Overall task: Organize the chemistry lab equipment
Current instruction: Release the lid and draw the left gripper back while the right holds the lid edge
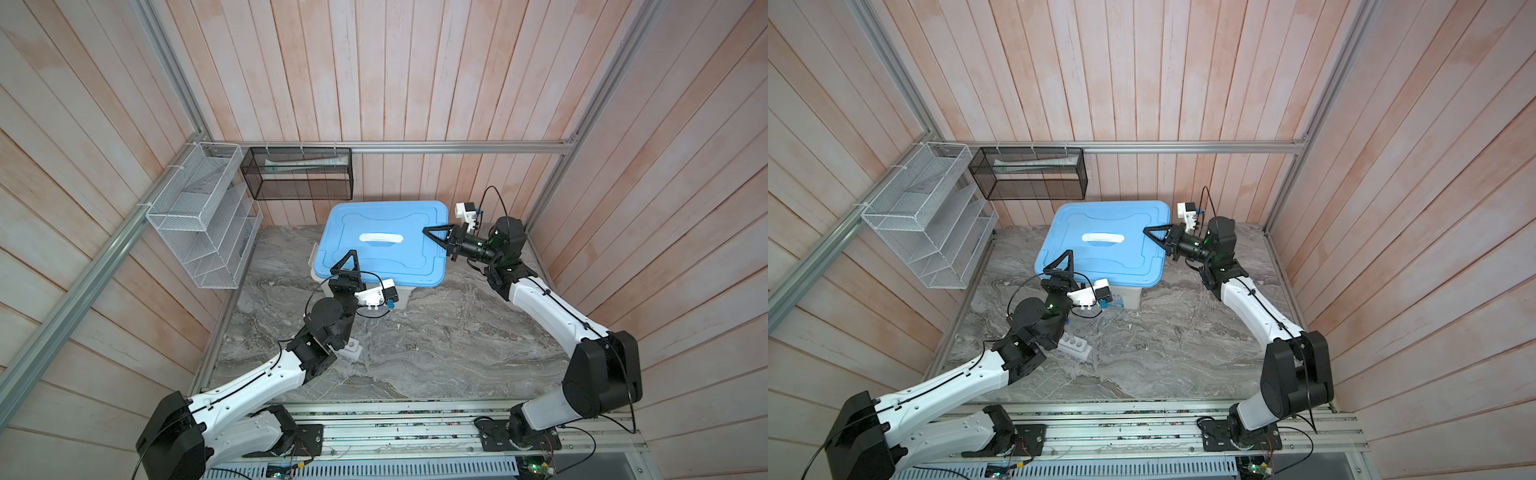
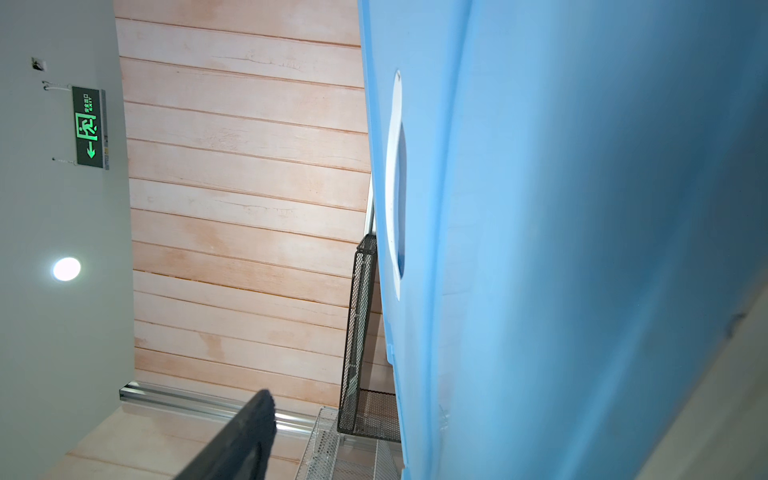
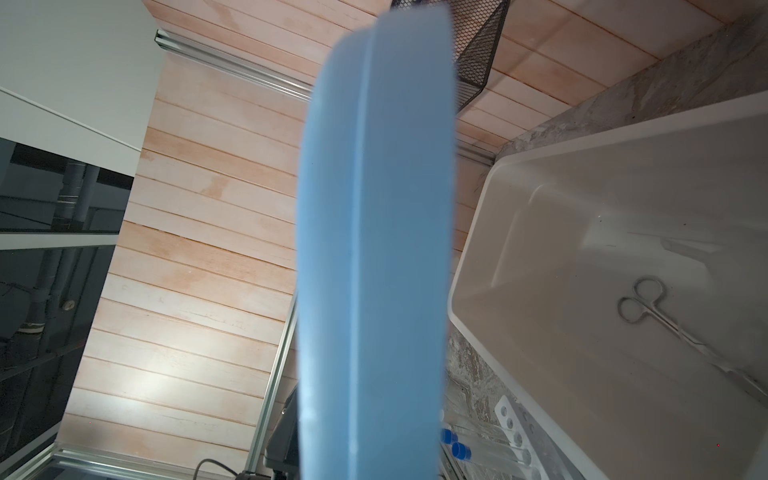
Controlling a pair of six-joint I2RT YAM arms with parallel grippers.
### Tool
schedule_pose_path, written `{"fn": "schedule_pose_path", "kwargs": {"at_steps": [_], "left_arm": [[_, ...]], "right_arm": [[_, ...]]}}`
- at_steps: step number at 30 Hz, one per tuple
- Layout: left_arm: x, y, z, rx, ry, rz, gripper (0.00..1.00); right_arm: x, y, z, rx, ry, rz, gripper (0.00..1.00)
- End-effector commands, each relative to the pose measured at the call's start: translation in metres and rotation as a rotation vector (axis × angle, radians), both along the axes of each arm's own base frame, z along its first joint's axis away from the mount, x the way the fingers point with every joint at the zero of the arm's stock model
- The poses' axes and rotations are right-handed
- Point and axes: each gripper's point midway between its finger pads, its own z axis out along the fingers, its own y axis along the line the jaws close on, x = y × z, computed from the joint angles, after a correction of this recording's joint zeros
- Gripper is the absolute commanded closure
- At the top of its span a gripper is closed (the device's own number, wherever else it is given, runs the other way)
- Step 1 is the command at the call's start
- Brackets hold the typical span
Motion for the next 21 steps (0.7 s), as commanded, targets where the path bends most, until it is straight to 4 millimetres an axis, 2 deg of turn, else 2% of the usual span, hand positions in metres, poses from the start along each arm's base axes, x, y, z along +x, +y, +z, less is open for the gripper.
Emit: {"fn": "schedule_pose_path", "kwargs": {"at_steps": [1,6,8,12,16,21], "left_arm": [[-0.009,0.001,0.010,-0.078,-0.032,-0.030,0.16],[-0.015,-0.008,-0.006,-0.132,0.048,-0.084,0.11],[-0.016,-0.012,-0.015,-0.132,0.079,-0.096,0.00],[-0.014,-0.014,-0.020,-0.138,0.087,-0.091,0.00],[-0.018,-0.021,-0.013,-0.203,0.118,-0.142,0.00],[-0.034,-0.024,0.016,-0.406,0.178,-0.248,0.00]], "right_arm": [[0.005,-0.006,0.019,0.093,-0.050,-0.041,0.86],[0.011,-0.010,0.020,0.132,-0.033,-0.084,0.87],[0.012,-0.012,0.026,0.182,-0.039,-0.090,0.87],[0.013,-0.006,0.025,0.229,-0.034,-0.075,0.87],[0.016,-0.007,0.023,0.247,-0.031,-0.082,0.87],[0.024,-0.008,0.017,0.203,-0.039,-0.095,0.87]]}}
